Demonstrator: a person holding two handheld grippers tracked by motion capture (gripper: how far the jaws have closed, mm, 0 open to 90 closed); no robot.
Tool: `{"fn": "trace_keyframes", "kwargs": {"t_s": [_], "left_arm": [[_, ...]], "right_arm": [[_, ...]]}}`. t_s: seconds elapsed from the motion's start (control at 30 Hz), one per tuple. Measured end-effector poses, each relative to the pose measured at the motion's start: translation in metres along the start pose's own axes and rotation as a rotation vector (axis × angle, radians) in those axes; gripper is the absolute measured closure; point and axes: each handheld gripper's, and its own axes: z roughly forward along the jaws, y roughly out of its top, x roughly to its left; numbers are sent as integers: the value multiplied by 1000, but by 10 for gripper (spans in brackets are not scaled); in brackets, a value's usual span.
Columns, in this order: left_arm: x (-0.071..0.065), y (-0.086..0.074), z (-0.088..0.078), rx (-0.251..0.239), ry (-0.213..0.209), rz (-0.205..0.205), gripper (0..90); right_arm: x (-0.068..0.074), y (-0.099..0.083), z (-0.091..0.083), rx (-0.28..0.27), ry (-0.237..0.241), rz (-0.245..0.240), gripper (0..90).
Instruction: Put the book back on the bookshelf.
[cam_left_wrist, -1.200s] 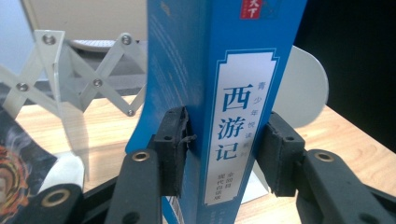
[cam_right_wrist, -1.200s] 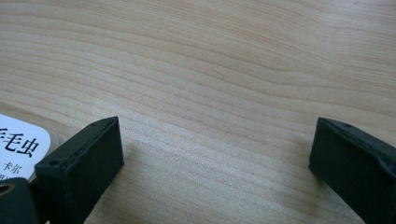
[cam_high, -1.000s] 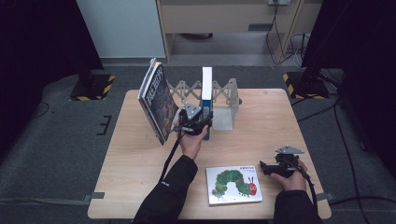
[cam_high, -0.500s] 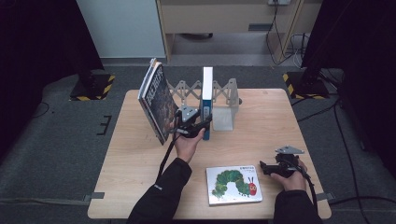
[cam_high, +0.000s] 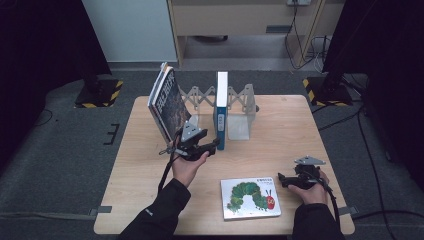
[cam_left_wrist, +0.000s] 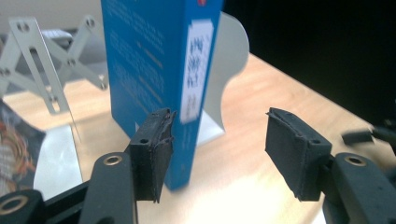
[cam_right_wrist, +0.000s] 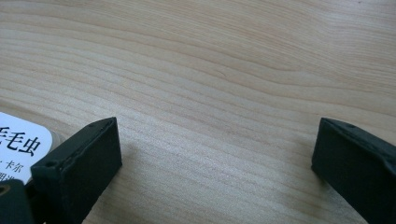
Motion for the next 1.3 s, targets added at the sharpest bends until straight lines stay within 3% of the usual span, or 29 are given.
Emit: {"fn": "trace_keyframes", "kwargs": {"t_s": [0.1, 0.2, 0.43, 0.6, 0.73, 0.8, 0.87, 0.97, 1.17, 1.3], "left_arm": [[-1, -10, -9, 26, -27, 7, 392], [-1, -21, -16, 53, -17, 37, 383], [-2, -46, -27, 94, -52, -1, 344], [-1, -58, -29, 117, -57, -3, 332], [-2, -64, -27, 128, -75, -19, 326], [-2, -70, -25, 149, -89, -46, 322], [-3, -78, -22, 174, -86, -43, 320], [-5, -85, -19, 199, -86, -45, 320], [-10, -92, -10, 245, -86, -14, 317], [-13, -96, -5, 272, -106, -20, 313]], "right_arm": [[0, 0, 0, 0, -1, 0, 17], [0, 0, 0, 0, -1, 0, 17], [0, 0, 0, 0, -2, 0, 17], [1, -1, -1, -9, -19, 9, 37], [2, -1, -6, -5, -21, 30, 132], [1, -1, -8, 5, -25, 29, 168], [3, 0, -11, 12, -31, 25, 186], [7, 1, -18, -10, -18, 29, 211], [23, 2, -28, -43, 64, 46, 251], [35, 4, -30, -68, 119, 58, 280]]}}
